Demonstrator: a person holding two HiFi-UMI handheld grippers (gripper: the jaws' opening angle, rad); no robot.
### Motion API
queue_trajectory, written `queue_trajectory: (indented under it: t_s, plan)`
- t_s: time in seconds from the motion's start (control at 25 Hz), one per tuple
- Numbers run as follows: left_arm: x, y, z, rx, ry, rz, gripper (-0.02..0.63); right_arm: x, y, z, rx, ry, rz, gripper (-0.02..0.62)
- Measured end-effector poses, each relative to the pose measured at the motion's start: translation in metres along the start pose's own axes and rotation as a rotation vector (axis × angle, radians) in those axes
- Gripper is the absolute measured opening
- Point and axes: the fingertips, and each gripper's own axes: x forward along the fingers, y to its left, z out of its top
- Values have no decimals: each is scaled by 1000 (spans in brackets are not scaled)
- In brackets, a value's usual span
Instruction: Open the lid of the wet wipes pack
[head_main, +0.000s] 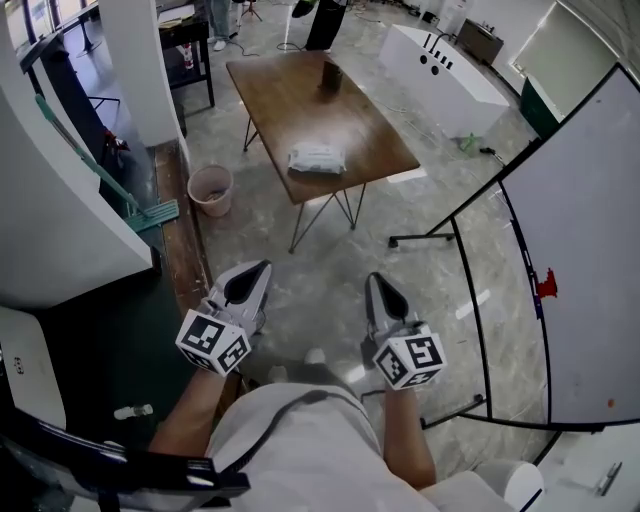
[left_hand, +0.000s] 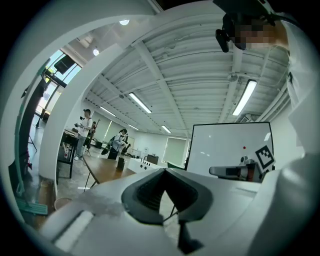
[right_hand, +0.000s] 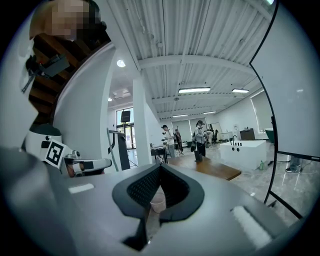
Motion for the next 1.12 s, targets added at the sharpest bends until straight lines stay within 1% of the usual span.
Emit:
queue_trajectory:
  t_s: [0.32, 0.64, 0.88, 1.12]
  plan:
    - [2, 16, 3, -18, -18, 17, 6, 23, 8, 0, -20, 14, 34, 9]
    - [21, 25, -1, -20, -17, 18, 5, 44, -7, 6, -20, 3, 55, 9]
    - [58, 38, -9, -7, 7, 37, 5, 72, -39, -1, 16, 5, 68, 9]
    - [115, 53, -7, -20, 22, 45, 3, 115, -84, 2, 34, 9, 99, 9]
